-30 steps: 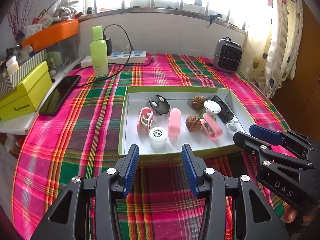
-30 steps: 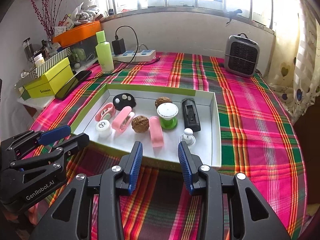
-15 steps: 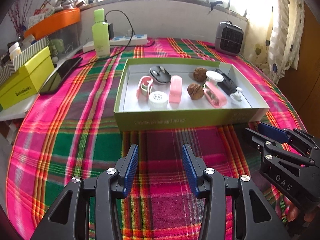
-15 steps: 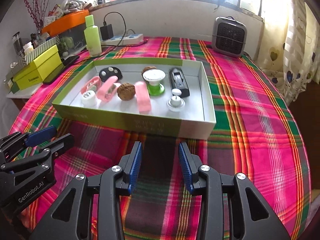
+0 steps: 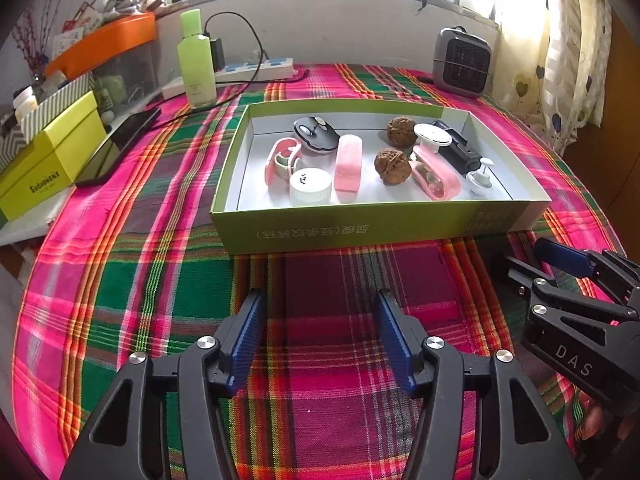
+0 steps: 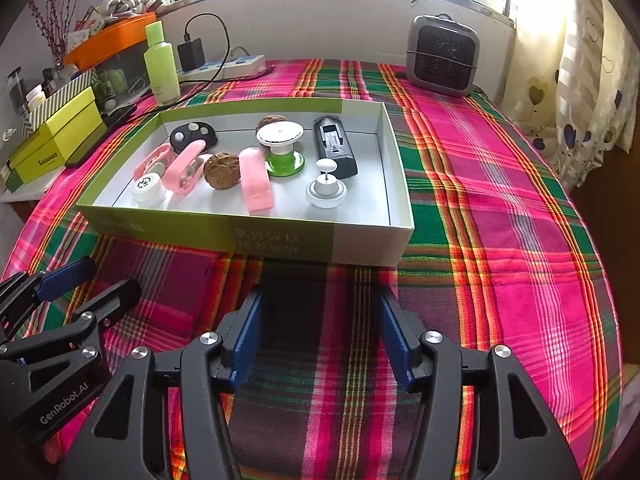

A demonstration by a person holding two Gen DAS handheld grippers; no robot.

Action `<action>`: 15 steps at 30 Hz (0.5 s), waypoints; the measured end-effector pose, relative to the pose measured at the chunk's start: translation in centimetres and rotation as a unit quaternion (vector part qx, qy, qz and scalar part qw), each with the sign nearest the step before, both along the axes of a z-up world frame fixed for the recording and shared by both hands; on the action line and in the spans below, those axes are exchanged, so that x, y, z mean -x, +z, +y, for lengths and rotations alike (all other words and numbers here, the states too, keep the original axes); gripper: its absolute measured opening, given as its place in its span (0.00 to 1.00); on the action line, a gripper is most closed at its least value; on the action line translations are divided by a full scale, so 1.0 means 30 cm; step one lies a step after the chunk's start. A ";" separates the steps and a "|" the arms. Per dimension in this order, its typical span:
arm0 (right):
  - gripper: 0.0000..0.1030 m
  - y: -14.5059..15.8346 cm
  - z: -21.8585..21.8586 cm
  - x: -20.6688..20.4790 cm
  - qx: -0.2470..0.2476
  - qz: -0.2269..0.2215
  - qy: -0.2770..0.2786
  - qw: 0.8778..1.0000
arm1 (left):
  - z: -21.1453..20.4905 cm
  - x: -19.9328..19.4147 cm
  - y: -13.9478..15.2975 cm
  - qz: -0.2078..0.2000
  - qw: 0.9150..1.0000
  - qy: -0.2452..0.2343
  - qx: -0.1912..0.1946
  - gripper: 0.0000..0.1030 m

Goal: Organize objects

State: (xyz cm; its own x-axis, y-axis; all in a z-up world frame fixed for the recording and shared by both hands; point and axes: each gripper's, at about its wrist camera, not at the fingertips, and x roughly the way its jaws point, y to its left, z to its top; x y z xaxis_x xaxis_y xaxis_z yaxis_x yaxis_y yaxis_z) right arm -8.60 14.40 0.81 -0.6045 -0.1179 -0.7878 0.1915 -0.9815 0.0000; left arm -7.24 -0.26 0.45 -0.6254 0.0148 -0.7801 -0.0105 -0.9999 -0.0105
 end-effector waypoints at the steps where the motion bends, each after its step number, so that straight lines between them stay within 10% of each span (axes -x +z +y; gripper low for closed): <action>1: 0.54 0.000 -0.001 0.000 0.000 0.000 0.000 1.000 | 0.001 0.000 0.000 0.000 1.000 -0.002 -0.001 0.57; 15: 0.57 -0.002 -0.008 -0.001 -0.002 -0.001 0.002 1.000 | 0.005 0.001 -0.002 -0.001 1.000 -0.002 0.001 0.58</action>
